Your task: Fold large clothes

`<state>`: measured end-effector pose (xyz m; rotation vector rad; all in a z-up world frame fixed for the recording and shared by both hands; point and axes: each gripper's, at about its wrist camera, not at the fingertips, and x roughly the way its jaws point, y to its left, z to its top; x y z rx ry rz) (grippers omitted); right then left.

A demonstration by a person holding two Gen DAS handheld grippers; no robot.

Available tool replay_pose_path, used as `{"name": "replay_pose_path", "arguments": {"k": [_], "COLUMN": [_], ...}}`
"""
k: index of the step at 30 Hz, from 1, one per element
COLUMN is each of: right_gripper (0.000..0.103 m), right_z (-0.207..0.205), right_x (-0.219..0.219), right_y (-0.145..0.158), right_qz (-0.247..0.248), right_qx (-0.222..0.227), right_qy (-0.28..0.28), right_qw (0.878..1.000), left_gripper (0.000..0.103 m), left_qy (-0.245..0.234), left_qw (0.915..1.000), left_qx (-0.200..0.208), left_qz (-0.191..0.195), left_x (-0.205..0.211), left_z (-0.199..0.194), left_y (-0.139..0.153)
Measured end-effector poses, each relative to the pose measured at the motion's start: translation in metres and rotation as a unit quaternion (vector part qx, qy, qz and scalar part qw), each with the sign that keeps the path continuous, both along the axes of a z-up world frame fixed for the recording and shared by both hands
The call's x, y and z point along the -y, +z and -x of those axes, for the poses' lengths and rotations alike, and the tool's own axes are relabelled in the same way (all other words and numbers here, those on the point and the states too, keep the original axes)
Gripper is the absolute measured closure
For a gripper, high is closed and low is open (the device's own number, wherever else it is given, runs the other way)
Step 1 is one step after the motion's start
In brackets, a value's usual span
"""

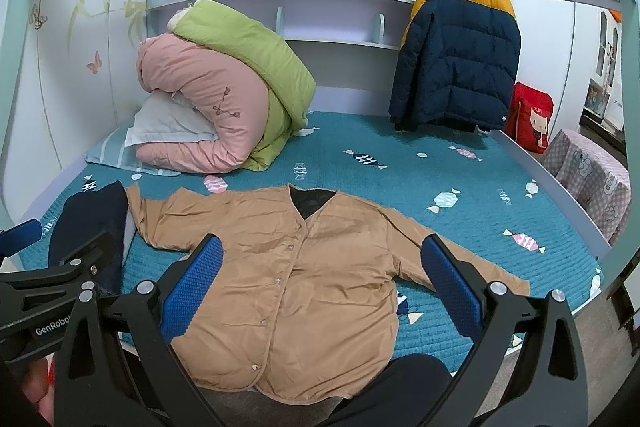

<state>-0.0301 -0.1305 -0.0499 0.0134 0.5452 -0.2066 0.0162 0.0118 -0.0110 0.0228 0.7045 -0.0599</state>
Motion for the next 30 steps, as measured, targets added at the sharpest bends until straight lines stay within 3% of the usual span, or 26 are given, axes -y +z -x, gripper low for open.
{"name": "replay_pose_path", "arguments": {"k": [30], "right_gripper": [0.007], "right_z": [-0.009], "right_x": [0.003], "right_y": [-0.009], "right_qz": [-0.009], "right_qx": [-0.016], "right_qy": [0.005], "right_qw": [1.000], "left_gripper": [0.004], "left_qy": [0.001], "left_qw": [0.9999], "left_qx": [-0.011], "left_qz": [-0.001], "left_x": [0.001], "left_z": [-0.001], "left_y": [-0.012]}}
